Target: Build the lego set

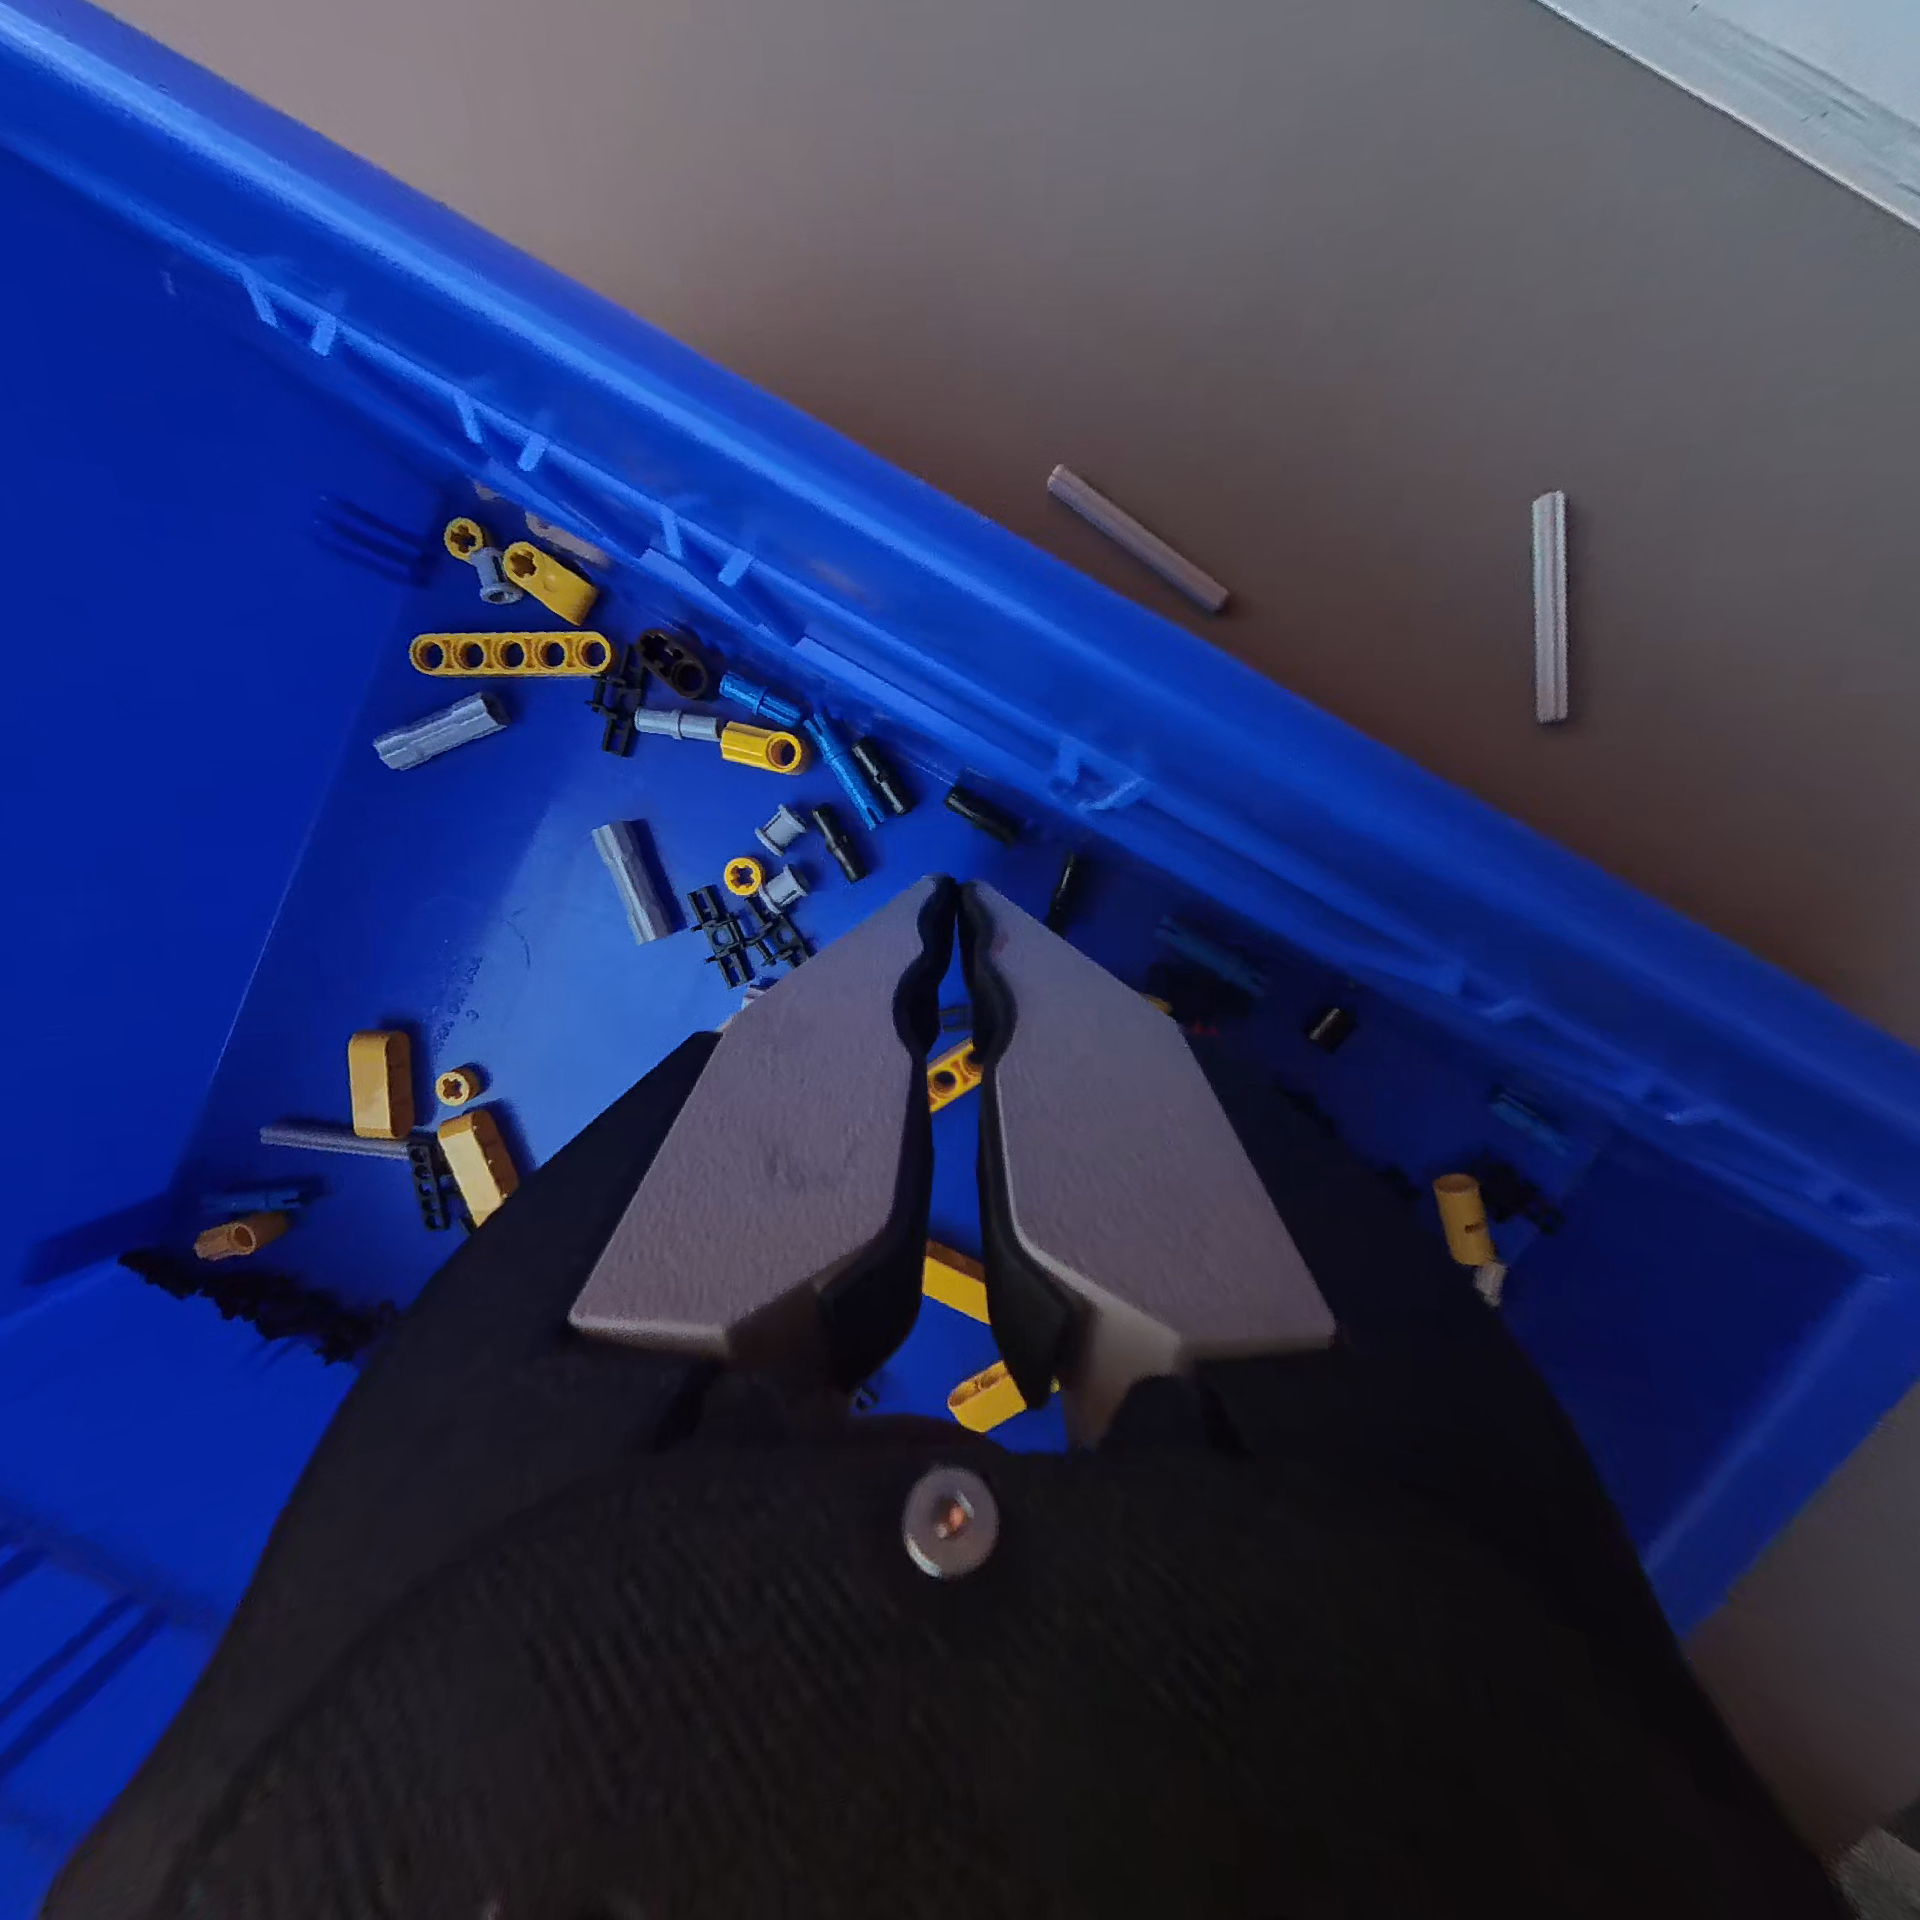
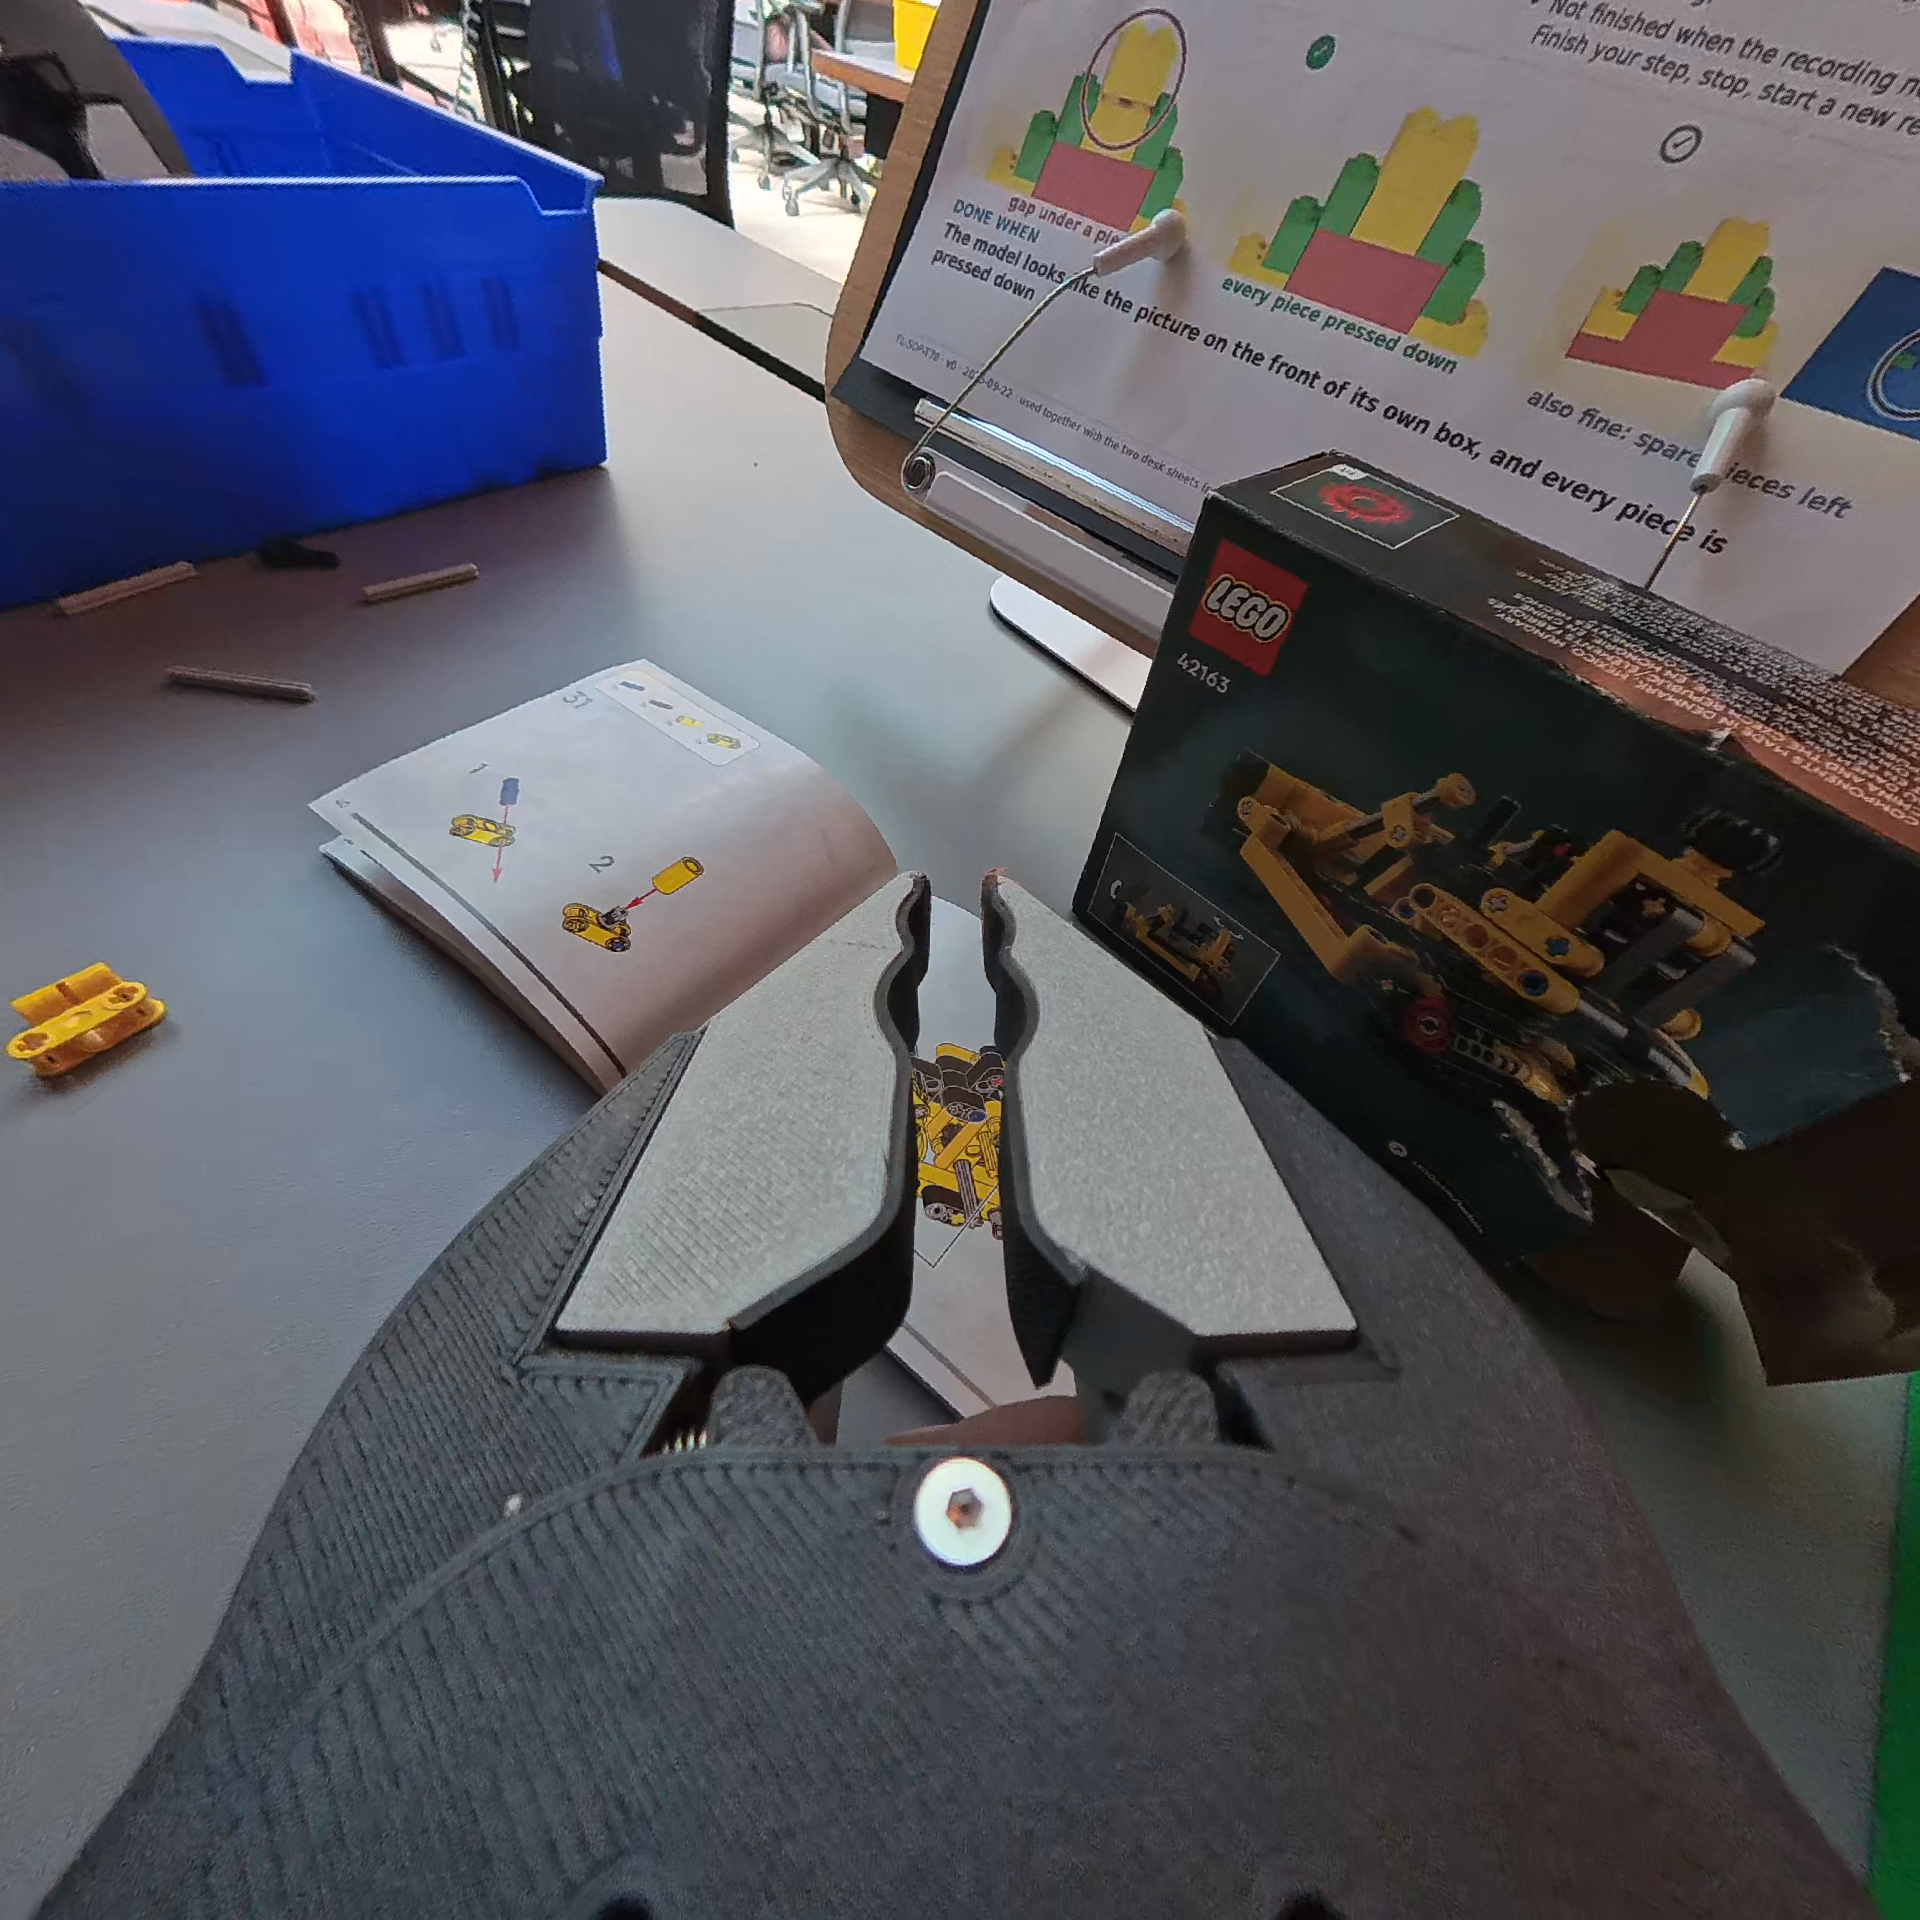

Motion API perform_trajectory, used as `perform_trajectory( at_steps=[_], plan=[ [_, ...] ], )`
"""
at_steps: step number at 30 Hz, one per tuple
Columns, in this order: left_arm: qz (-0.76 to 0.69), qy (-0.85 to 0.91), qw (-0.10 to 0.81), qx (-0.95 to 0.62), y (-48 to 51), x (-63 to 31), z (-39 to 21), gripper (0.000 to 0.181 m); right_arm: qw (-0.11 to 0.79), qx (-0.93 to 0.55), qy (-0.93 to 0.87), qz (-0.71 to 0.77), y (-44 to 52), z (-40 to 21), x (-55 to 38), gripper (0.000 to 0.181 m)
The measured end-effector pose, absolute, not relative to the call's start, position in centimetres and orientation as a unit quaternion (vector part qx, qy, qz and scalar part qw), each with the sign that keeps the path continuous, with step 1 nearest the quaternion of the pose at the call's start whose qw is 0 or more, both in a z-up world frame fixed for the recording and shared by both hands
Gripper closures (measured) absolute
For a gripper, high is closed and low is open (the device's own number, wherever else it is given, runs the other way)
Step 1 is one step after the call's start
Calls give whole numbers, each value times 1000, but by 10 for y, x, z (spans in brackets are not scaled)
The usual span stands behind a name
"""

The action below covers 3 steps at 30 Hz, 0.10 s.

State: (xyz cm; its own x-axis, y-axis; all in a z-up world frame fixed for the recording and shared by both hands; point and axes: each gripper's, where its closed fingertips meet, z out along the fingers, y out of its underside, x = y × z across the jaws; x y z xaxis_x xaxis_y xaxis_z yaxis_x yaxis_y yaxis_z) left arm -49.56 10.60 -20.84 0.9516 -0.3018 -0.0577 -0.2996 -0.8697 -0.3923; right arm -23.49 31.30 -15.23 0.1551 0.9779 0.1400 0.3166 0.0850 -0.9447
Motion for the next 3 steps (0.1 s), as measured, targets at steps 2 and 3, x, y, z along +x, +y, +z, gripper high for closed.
perform_trajectory(
  at_steps=[2, 3],
  plan=[
    [-16, 145, 209, -967, 108, -493, -207, 173, 486, -585, -554, 340, 313, -152, -235, 175],
    [-26, 142, 214, -966, 109, -490, -206, 166, 486, -585, -553, 340, 313, -152, -235, 175]
  ],
)
